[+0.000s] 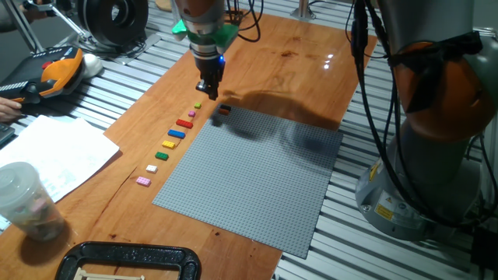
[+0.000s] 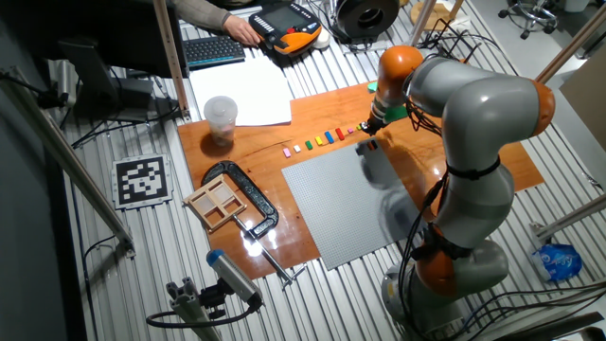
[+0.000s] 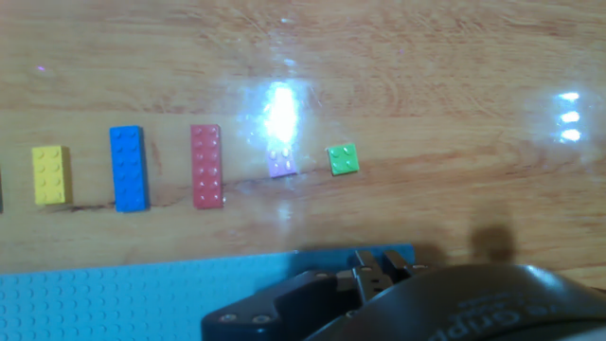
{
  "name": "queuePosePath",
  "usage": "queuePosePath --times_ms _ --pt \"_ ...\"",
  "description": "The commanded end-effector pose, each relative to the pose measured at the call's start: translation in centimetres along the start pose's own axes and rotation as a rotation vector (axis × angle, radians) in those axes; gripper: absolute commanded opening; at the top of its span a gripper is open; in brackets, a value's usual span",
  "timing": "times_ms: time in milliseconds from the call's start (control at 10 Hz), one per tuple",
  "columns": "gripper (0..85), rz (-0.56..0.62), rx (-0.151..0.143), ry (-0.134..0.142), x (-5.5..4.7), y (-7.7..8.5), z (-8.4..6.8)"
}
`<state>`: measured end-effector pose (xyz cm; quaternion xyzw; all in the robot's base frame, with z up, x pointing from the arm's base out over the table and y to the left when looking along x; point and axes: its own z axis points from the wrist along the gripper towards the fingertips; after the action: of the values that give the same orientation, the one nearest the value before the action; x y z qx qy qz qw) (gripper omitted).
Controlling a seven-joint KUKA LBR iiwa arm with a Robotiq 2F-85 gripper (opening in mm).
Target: Build with small Lego blocks
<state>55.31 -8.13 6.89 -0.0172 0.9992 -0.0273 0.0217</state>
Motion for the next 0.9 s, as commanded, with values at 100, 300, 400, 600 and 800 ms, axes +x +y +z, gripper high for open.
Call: queuePosePath --times_ms 100,300,400,600,800 --pt "17.0 0.002 0.003 0.004 -1.6 0.0 0.5" --pt "17.0 0.004 -0.002 0.013 -3.0 0.4 0.7" --pt "17.0 0.005 -0.002 0.008 -3.2 0.7 0.9" --pt "17.0 -0.002 -0.011 0.002 -3.7 0.8 1.5" --pt "34.0 -0.01 -0.006 -0.006 -4.3 1.2 2.0"
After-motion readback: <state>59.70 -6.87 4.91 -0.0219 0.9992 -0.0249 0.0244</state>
